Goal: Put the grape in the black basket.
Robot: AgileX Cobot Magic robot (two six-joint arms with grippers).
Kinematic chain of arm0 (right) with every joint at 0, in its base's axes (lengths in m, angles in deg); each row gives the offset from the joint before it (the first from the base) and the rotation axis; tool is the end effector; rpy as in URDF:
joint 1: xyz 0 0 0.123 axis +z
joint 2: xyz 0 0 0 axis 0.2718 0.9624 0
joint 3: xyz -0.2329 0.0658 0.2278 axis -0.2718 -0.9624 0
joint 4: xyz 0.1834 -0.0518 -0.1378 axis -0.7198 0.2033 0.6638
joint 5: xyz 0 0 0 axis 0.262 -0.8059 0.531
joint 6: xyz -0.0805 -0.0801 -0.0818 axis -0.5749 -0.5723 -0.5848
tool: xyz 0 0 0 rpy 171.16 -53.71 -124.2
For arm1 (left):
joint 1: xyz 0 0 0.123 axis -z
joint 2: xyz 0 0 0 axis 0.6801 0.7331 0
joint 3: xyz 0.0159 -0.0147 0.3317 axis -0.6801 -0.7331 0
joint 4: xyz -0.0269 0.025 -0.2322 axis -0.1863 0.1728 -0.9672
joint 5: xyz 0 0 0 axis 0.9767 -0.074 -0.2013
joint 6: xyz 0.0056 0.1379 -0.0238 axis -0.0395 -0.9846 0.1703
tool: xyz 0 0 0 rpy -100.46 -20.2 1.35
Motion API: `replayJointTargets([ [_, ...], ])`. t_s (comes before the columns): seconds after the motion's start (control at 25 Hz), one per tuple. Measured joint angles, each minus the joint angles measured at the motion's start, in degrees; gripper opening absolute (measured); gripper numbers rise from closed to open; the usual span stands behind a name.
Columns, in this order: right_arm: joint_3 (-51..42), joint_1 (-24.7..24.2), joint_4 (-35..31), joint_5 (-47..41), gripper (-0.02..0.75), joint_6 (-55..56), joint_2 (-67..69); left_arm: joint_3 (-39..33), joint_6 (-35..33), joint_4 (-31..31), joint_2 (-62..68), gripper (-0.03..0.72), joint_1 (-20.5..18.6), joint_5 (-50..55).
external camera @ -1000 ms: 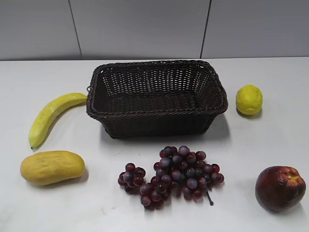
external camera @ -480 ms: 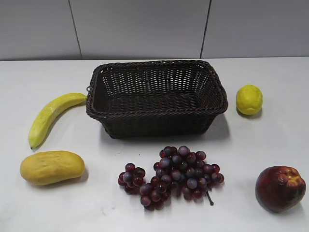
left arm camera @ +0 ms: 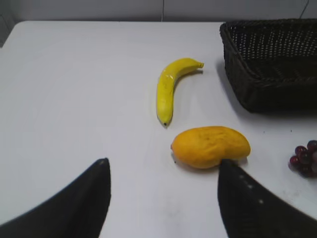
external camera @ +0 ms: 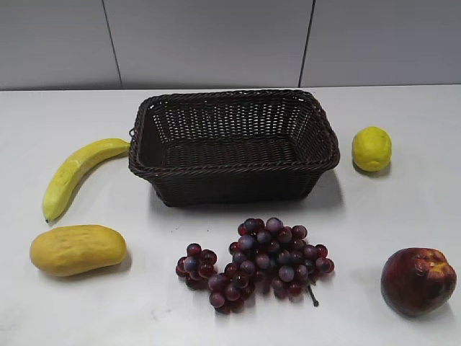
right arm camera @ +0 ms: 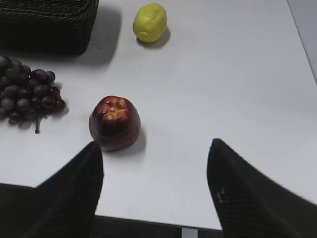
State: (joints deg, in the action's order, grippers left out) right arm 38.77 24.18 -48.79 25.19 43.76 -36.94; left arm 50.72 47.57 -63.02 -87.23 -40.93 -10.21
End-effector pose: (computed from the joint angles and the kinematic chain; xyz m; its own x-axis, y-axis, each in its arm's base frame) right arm -0.0244 0.0040 0.2502 -0.4187 -0.0930 -0.9034 -0.2067 0.9784 -0.0049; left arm -0.0251 -0.0215 0.2456 -0.4374 0.0988 -0.8938 0.2140 0.9768 0.0032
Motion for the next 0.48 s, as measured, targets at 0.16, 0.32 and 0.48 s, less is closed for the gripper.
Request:
replayJointTargets([
  [0.16, 0.0, 0.0, 0.0, 0.0, 0.499, 0.0, 0.0, 1.0, 0.0, 0.0, 1.8, 0.514, 0.0, -3.3],
  [0.32, 0.0, 0.0, 0.0, 0.0, 0.499, 0.0, 0.0, 1.0, -0.2, 0.1, 6.5, 0.513, 0.0, -6.1],
  [0.48, 0.0, 0.0, 0.0, 0.0, 0.499, 0.0, 0.0, 1.0, -1.4, -0.3, 12.7, 0.513, 0.0, -9.8],
])
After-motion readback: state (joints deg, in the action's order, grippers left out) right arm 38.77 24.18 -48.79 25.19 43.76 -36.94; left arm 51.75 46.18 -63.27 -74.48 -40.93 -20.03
